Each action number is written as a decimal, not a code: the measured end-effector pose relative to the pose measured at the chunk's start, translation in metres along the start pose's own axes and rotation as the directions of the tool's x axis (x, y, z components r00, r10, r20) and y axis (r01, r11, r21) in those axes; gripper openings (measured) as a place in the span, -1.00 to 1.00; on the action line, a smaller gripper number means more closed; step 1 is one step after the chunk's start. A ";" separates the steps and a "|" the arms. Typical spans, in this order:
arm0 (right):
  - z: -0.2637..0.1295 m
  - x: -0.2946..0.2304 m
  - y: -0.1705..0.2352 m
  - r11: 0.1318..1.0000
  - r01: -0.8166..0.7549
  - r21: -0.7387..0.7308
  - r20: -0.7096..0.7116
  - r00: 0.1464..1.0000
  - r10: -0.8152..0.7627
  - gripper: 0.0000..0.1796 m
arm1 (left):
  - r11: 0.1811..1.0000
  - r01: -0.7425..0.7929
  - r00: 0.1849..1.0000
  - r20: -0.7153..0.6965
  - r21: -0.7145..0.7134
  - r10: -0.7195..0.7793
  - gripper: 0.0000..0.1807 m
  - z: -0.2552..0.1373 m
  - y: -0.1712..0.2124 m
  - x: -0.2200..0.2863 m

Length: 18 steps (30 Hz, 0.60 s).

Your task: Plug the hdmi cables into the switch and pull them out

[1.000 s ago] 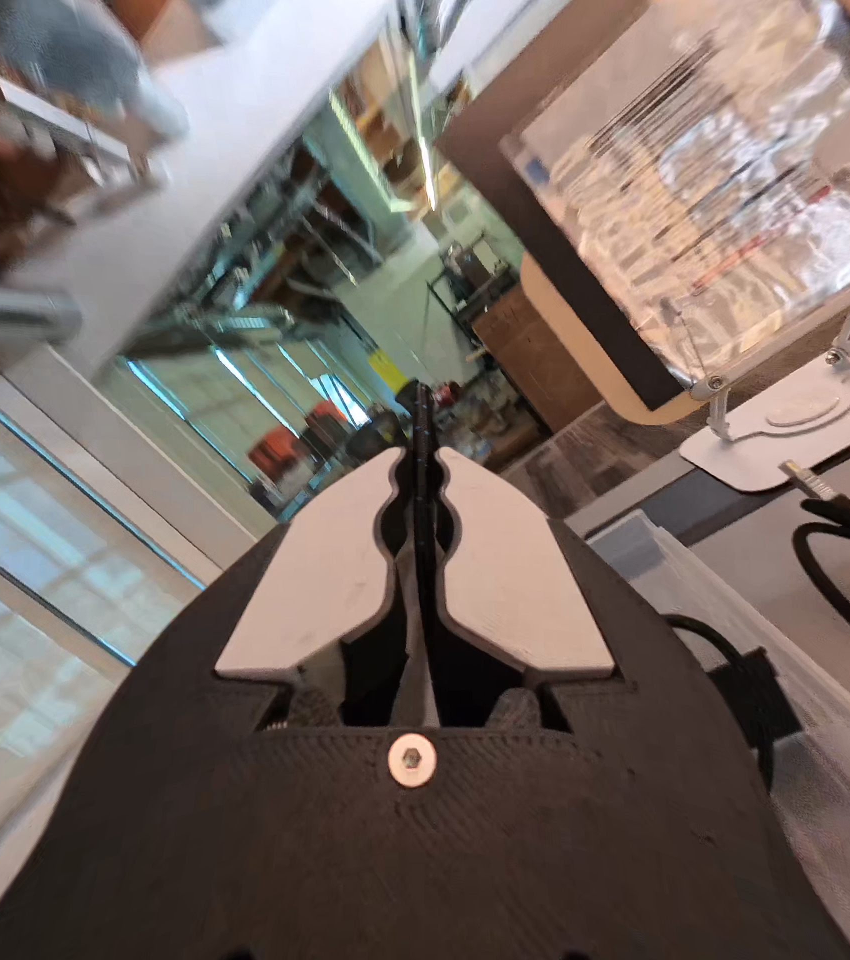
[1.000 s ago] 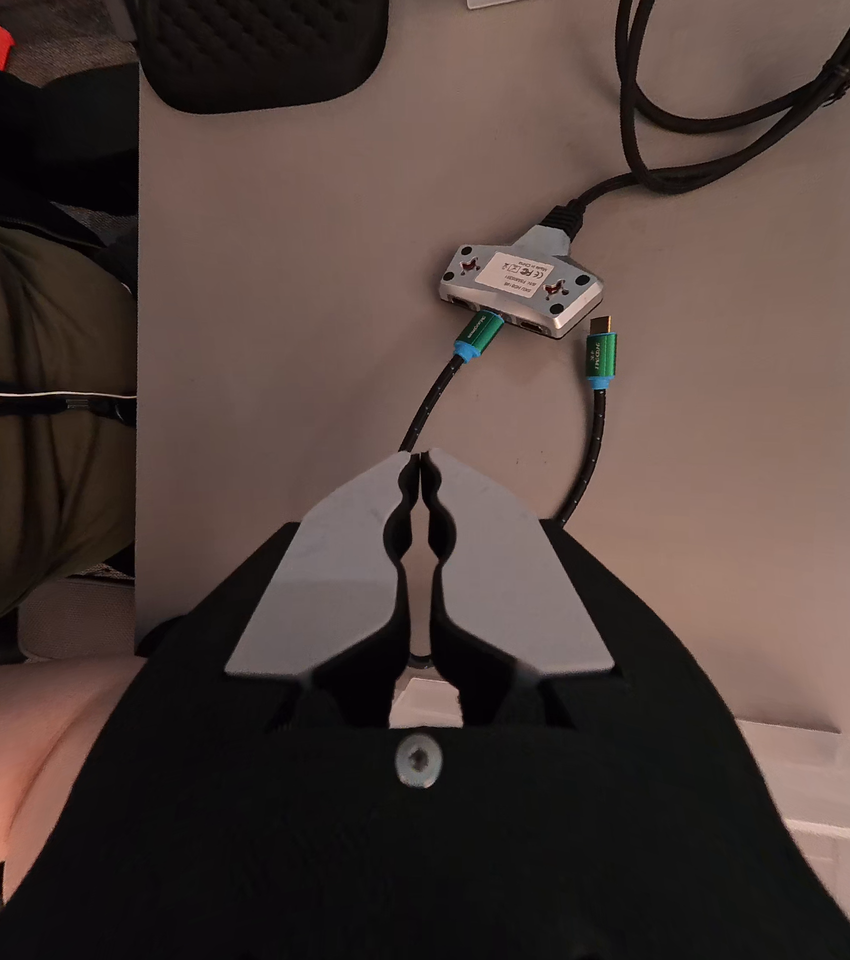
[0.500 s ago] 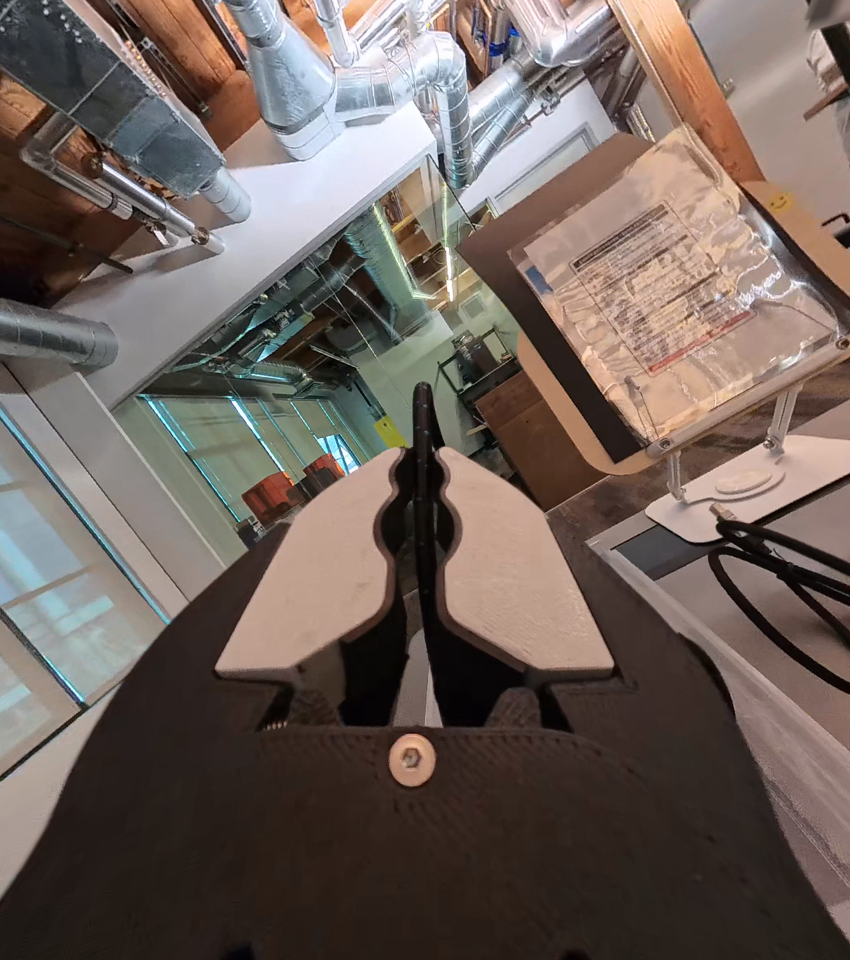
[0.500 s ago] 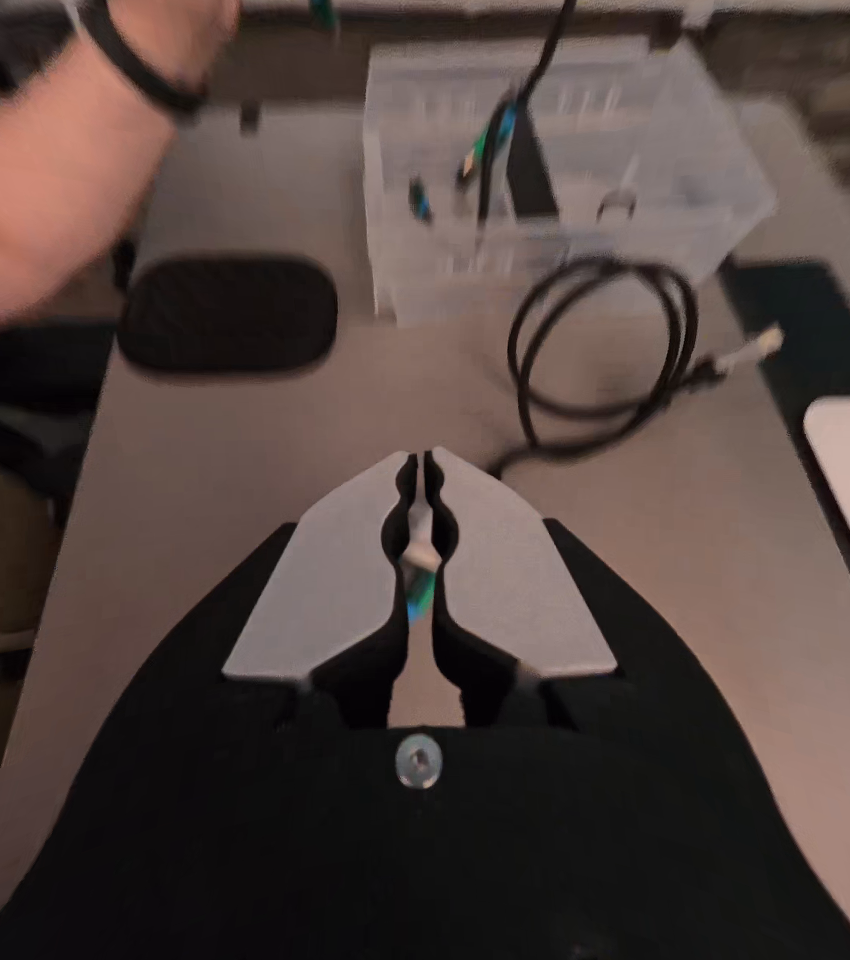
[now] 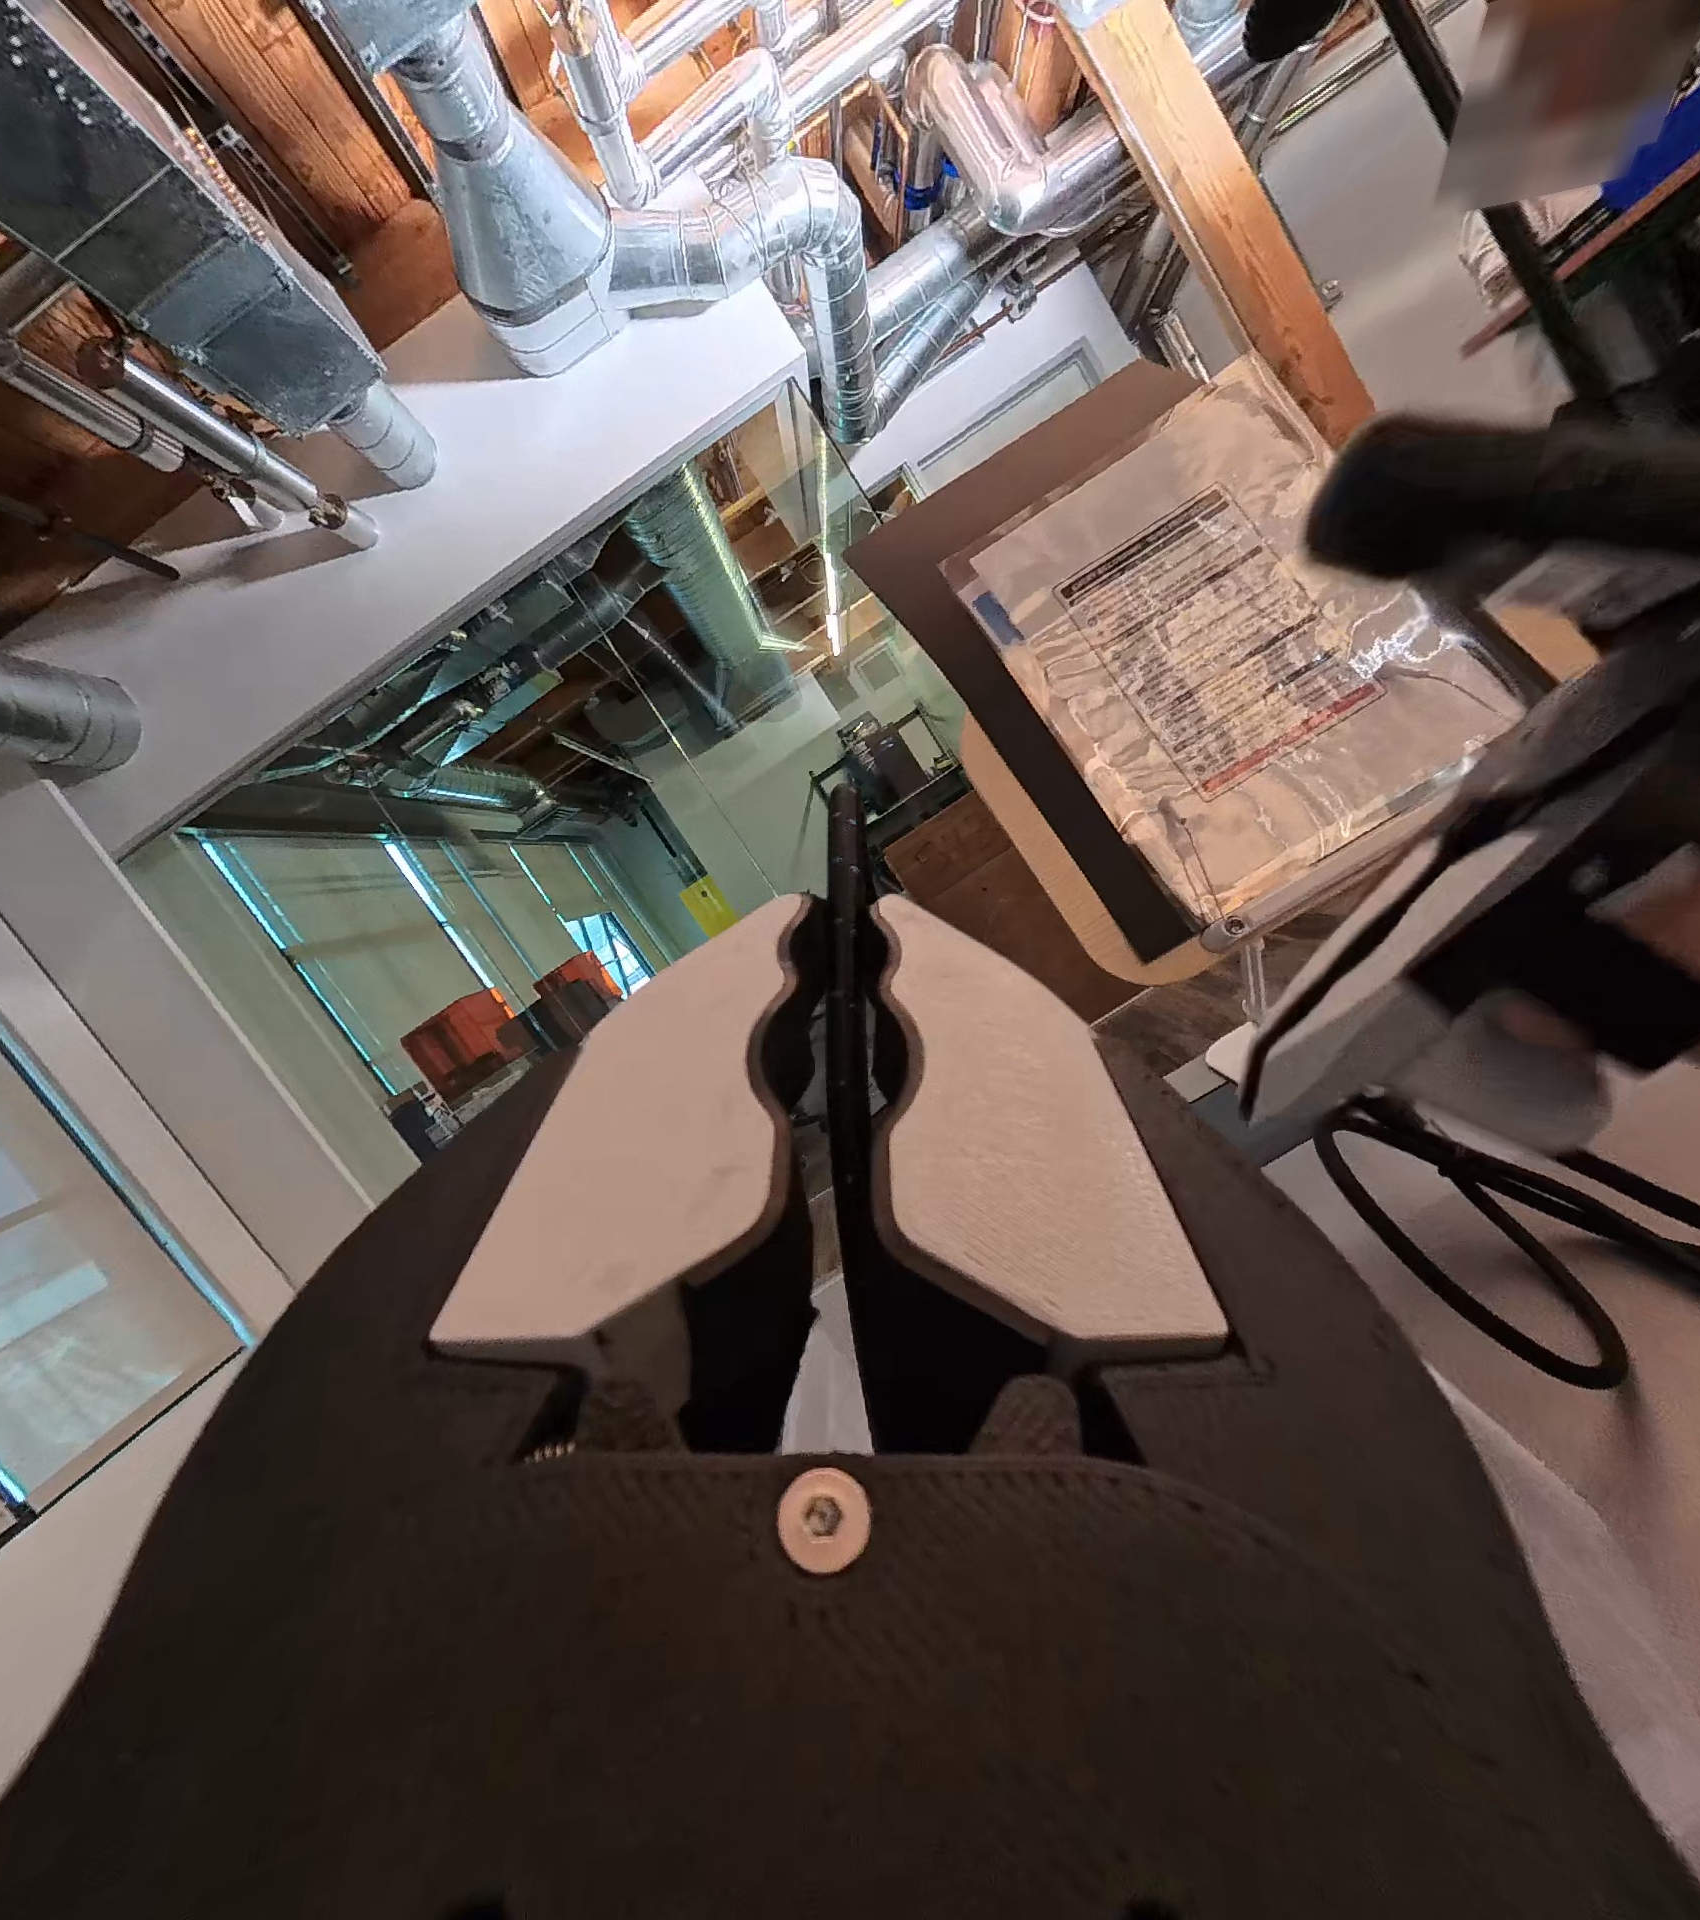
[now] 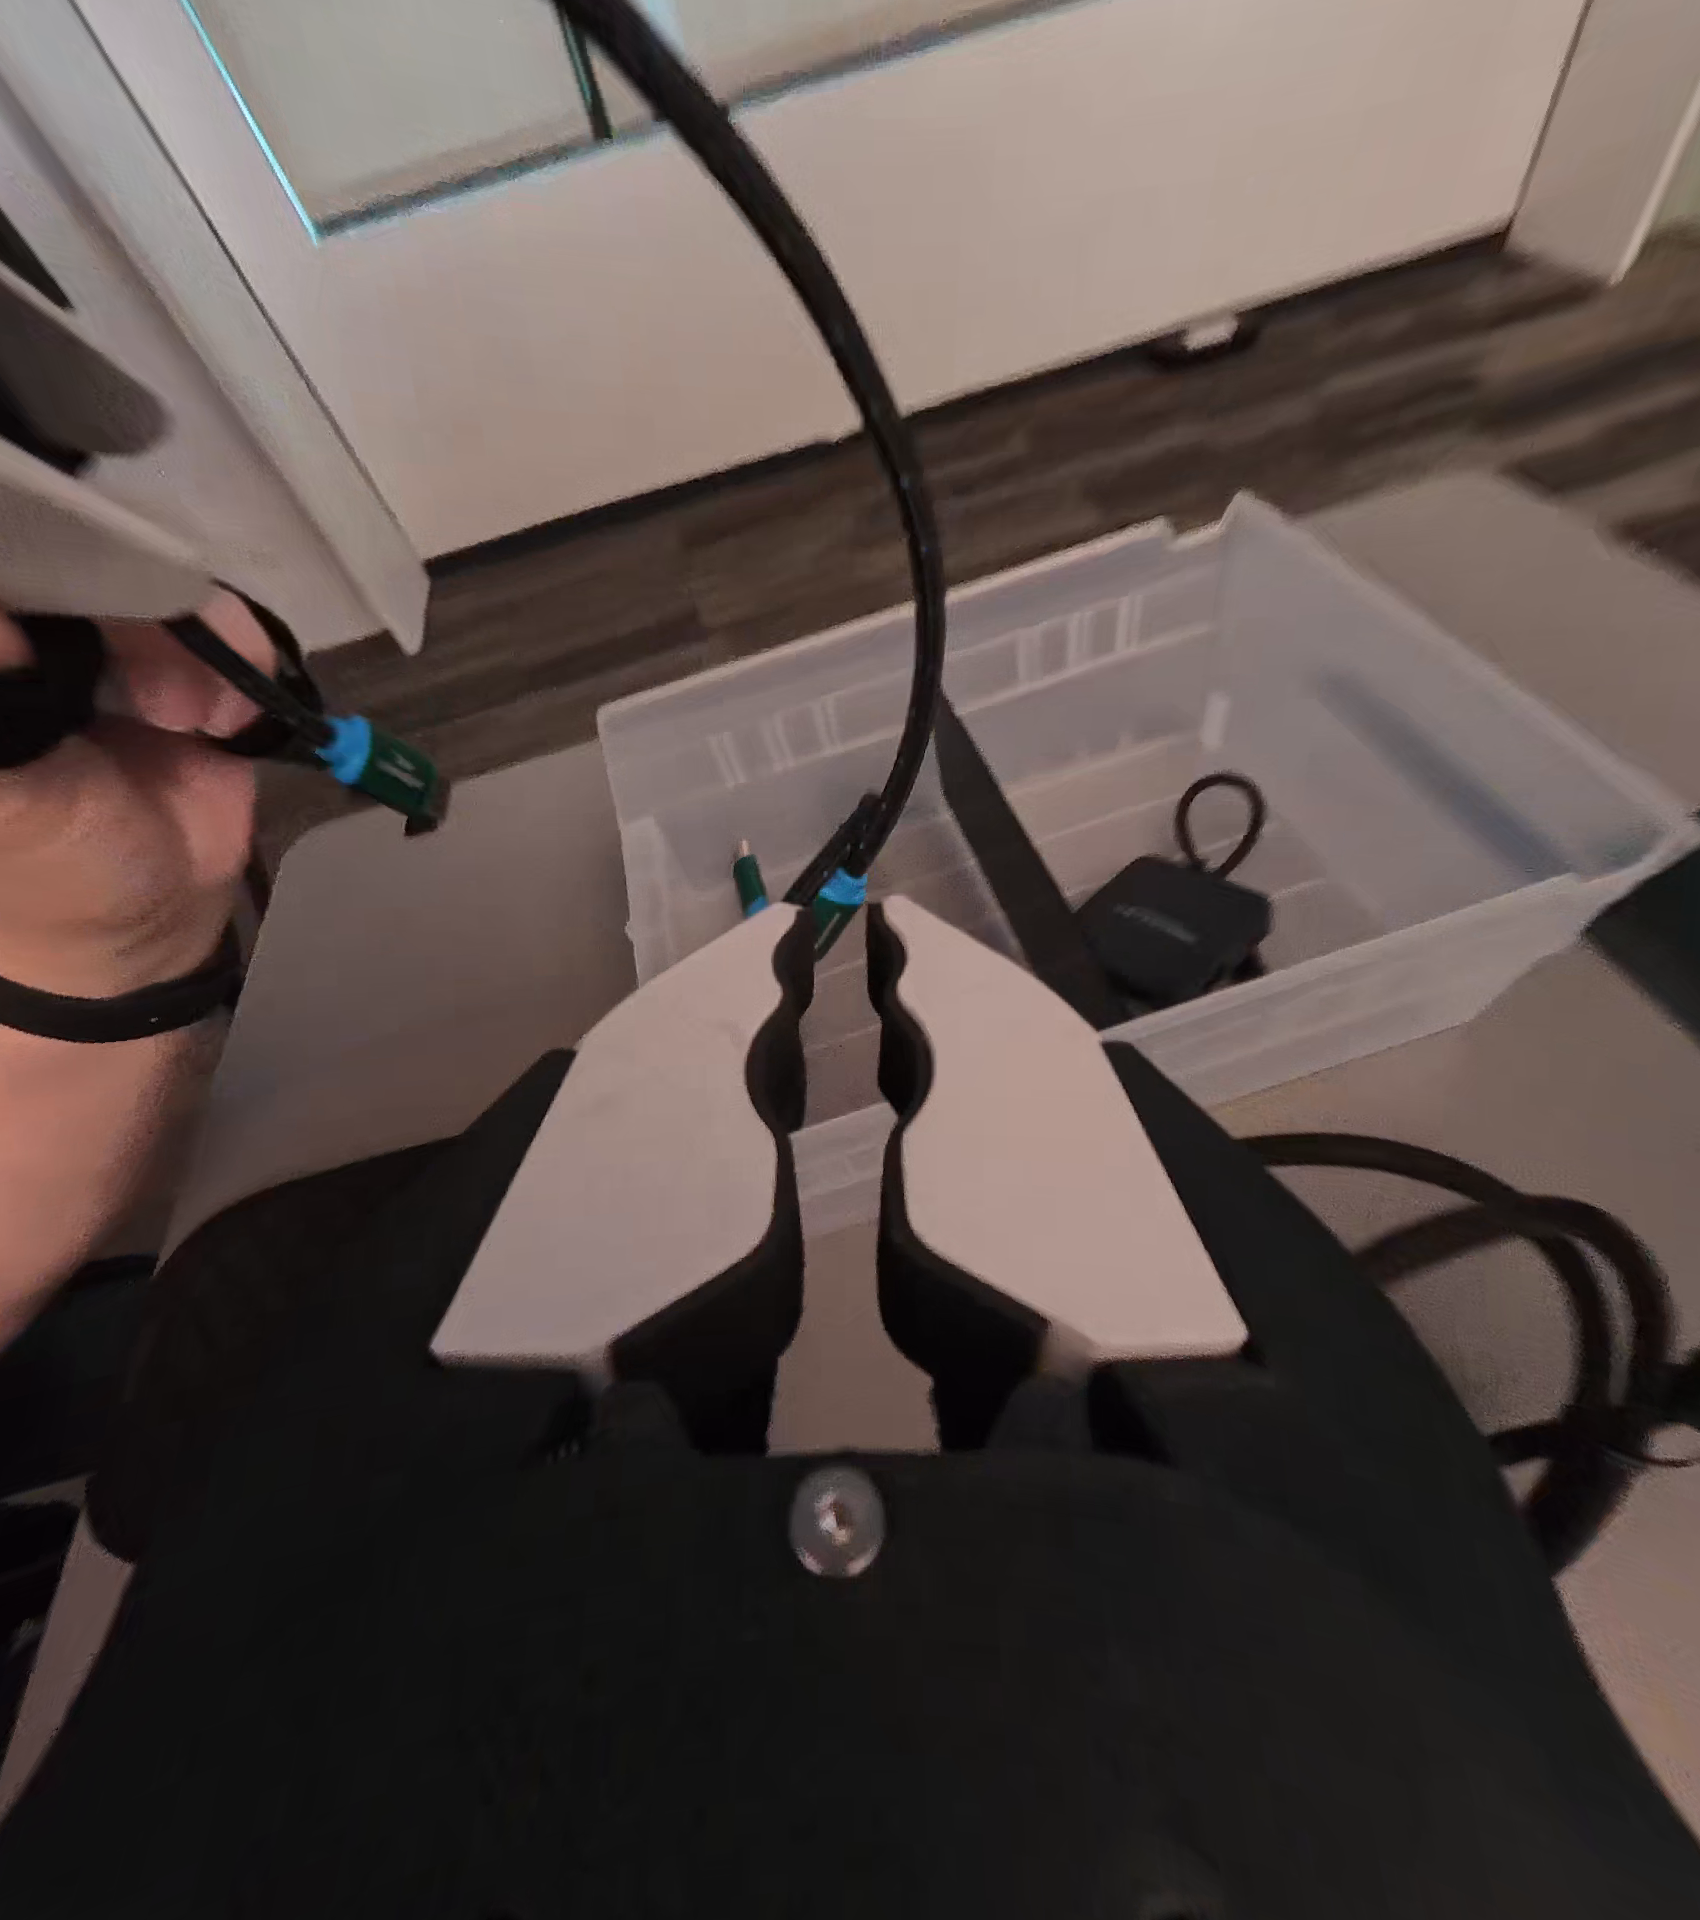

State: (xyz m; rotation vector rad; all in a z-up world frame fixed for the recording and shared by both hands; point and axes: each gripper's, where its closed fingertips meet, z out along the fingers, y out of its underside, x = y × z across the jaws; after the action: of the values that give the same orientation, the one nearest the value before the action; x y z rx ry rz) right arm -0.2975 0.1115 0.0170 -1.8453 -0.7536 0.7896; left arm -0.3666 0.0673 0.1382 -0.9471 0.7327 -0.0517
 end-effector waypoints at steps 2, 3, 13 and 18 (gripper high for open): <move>0.019 0.004 0.014 0.996 -0.007 -0.092 -0.023 1.000 0.005 -0.89 | 1.000 0.013 1.000 -0.009 0.003 -0.013 -0.93 0.001 -0.001 0.001; 0.026 0.004 0.019 0.993 0.001 -0.118 -0.035 0.999 -0.006 -0.90 | 1.000 0.018 1.000 -0.014 0.005 -0.018 -0.94 0.001 -0.001 0.001; 0.042 -0.001 0.045 0.962 0.020 -0.274 -0.119 0.991 -0.055 -0.83 | 0.999 0.043 0.998 -0.039 0.009 -0.042 -0.93 0.005 0.004 0.005; 0.049 -0.019 0.045 0.959 0.077 -0.272 -0.048 0.994 -0.094 -0.89 | 0.999 0.051 0.998 -0.034 0.004 -0.051 -0.93 0.009 0.009 0.003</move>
State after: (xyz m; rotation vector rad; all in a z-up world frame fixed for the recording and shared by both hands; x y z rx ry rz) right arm -0.3399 0.1065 -0.0369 -2.0528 -0.9328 0.5954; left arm -0.3618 0.0780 0.1333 -0.9626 0.7396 -0.1147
